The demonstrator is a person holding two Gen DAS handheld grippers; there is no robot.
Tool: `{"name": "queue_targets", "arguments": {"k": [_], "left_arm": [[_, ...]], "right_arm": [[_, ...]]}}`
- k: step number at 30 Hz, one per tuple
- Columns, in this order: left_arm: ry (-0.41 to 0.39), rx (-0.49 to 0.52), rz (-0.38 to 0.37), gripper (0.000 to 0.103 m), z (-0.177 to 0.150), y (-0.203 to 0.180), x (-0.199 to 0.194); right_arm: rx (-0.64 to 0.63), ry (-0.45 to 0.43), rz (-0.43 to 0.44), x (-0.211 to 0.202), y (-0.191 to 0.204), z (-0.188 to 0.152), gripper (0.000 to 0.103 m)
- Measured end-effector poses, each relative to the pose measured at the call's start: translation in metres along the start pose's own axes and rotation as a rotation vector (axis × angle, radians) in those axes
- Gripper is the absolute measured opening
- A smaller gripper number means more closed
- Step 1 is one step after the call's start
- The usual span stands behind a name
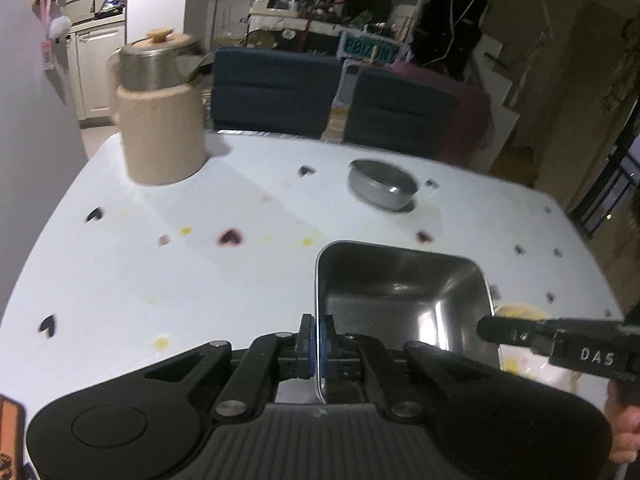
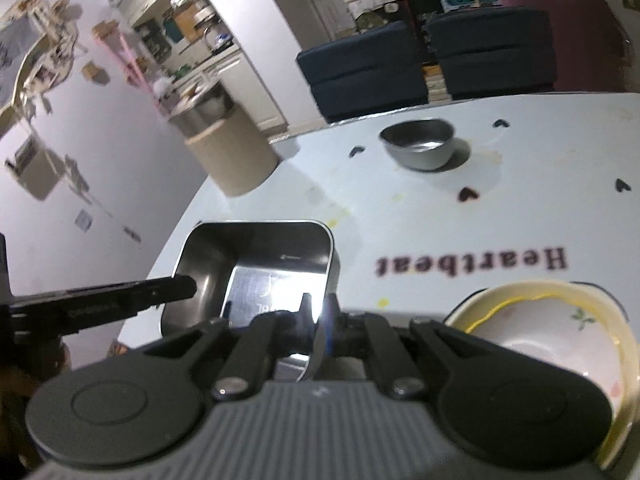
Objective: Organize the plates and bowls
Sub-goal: 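Carry the second steel dish with both grippers over the first dish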
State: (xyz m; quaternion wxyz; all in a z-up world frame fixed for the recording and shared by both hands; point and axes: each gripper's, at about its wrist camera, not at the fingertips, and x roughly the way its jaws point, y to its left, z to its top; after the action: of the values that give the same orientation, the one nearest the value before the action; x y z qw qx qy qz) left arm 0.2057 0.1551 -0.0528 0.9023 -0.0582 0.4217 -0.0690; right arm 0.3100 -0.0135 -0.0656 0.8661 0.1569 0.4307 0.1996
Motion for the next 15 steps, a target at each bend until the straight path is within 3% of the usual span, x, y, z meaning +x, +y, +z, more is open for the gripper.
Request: {"name": "queue_targets", "arguments": {"k": [7,15], "left_arm": [[-0.008,0.07,0.078,0.002,-0.014,0.008,-0.007],[0.06,0.134,0.14,0.004,-0.028,0.013,0.005]], "right_arm": [[-0.105,0.043,-0.056,0.022,0.031,-0.011,0.006],[-0.188,0.096,-0.094,0.043,0.053,-0.028,0.007]]}}
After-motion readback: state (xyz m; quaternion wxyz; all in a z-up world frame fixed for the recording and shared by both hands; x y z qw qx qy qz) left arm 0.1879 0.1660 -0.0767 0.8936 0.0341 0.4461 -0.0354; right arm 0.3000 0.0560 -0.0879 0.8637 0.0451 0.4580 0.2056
